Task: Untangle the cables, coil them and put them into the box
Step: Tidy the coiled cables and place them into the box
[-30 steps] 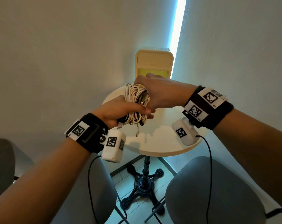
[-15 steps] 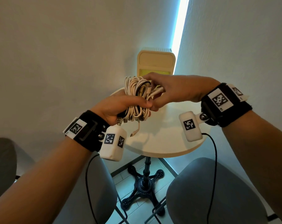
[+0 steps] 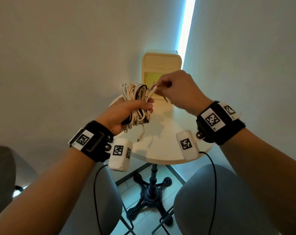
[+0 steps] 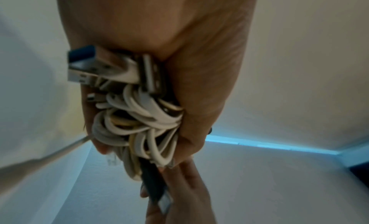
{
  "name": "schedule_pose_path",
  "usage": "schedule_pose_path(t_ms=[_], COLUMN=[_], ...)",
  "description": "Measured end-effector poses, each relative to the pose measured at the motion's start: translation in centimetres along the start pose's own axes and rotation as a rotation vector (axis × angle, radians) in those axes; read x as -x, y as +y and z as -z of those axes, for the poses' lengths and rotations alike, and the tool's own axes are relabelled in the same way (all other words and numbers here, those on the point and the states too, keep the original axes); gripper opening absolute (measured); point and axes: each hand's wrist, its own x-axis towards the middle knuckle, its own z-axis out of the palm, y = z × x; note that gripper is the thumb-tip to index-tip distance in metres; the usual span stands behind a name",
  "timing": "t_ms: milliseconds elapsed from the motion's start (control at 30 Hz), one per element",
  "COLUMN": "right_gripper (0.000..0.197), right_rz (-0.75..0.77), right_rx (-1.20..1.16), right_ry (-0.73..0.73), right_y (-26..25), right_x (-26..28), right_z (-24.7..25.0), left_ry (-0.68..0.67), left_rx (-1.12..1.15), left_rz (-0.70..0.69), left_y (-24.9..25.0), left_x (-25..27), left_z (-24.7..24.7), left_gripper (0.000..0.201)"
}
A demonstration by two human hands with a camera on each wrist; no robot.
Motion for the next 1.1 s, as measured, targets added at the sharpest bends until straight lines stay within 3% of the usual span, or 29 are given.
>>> schedule_pose_path(t_ms=[167,267,500,633,667,767,867,933,1000,1100], right_gripper=[0.012,0.014,0.014,0.022,0.024,0.023,0.027,0.025,0.017,0.017], right_rz=[-0.279,-0.293,-0.196,-0.125,-0.115,-0.073,0.043,0.166,0.265,0.282], right_rx=[-0.481,-0.547,-0.355,-0.216,-0.201,-0.205,-0.179,-0.112,-0.094,-0.147], right_ry=[-0.064,-0.101,-0.078,-0.046,-0.065,-0.28,-0.477,-0.44,-0.309,-0.138], right_y=[-0.8,-0.8,-0.8,0.0,0.4,1.3,1.6,1.7,1.8,1.9], right_x=[0.4,0.5,0.6,1.1,1.4,3.0,4.5,5.0,5.1,4.9], right_z=[-0.9,-0.8,-1.3,-0.8,-0.5,-0.5,-2.1,-3.3,-4.2,-4.8], left_ry=[0.052,0.051,0.142,0.152,0.141,0.154,0.212,0.234,0.25,0.234], left_rx=[-0.013,-0.015,-0.066,0.022,0.066,0.206,0.346,0.42,0.456,0.445], left_rz=[-0.017,-0.009,0.002,0.018,0.021,0.018,0.03,0.049,0.061,0.098], left_y=[-0.5,-0.5,-0.3,0.6,0.9,1.7,2.0,2.0,1.9,1.9], left_x=[0.0,0.0,0.0,0.2,0.2,0.1,-0.4,-0.7,-0.9,-0.8], left_z=[-1.2,-1.2,-1.5,-1.0,-0.7,0.1,0.1,0.1,0.2,0.1], left_gripper=[0.02,0.031,0.038,0.002,0.004,0.027,0.022,0.018,0.017,0.017])
